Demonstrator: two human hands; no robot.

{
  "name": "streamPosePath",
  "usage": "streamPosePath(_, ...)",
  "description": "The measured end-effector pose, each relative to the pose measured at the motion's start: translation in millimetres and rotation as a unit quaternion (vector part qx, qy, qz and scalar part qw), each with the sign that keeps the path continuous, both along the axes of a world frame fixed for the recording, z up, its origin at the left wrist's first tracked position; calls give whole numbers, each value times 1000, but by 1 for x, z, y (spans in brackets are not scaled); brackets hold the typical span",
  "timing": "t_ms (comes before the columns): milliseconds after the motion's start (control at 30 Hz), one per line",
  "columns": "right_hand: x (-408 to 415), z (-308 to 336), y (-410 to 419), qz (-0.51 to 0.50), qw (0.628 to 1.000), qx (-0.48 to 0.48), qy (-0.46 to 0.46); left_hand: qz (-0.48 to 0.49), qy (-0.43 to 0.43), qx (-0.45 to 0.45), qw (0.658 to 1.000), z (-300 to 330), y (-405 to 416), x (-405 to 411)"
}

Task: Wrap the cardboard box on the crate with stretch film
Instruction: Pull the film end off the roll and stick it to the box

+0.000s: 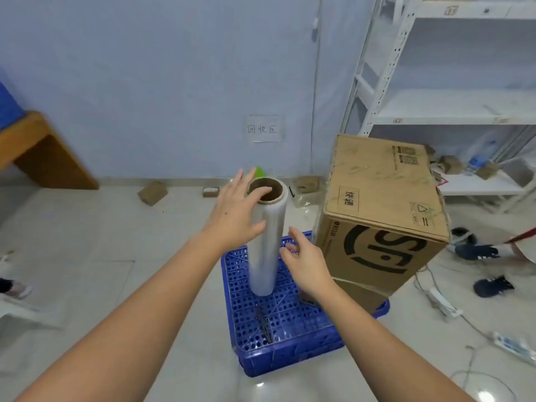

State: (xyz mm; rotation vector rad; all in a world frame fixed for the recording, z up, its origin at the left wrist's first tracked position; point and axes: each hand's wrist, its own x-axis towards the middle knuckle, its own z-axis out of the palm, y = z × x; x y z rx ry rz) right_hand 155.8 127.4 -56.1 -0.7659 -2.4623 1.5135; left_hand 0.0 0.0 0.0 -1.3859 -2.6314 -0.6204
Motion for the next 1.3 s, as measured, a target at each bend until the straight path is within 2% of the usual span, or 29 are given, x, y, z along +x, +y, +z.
streamPosePath(133,-25,-10,-7,-18,999,10,-38,-25,15,-57,998,-18,-1,-23)
streamPosePath(300,-45,-19,-7,-33,999,-32,-18,-54,47,-12,997,-28,-1,-42)
streamPosePath(533,-51,-11,-29,-73,995,-73,11,-44,17,6,999,-31,-1,-54)
streamPosePath(767,-55,-17,-51,-108,994,-25,-3,-46,7,29,999,-36,-1,-51)
streamPosePath(1000,-52,-22,-53,-187,981,-58,11,-72,163,28,984,-38,2,-51)
streamPosePath(1133,-53,-30,-44,-167,984,-63,4,-97,214,27,972,-34,4,-47)
streamPosePath(1200,-56,-32,-42,-149,986,-75,8,-92,201,19,975,-32,8,-44)
streamPosePath(1300,-63,-34,-41,-143,987,-74,20,-85,125,4,988,-28,15,-45)
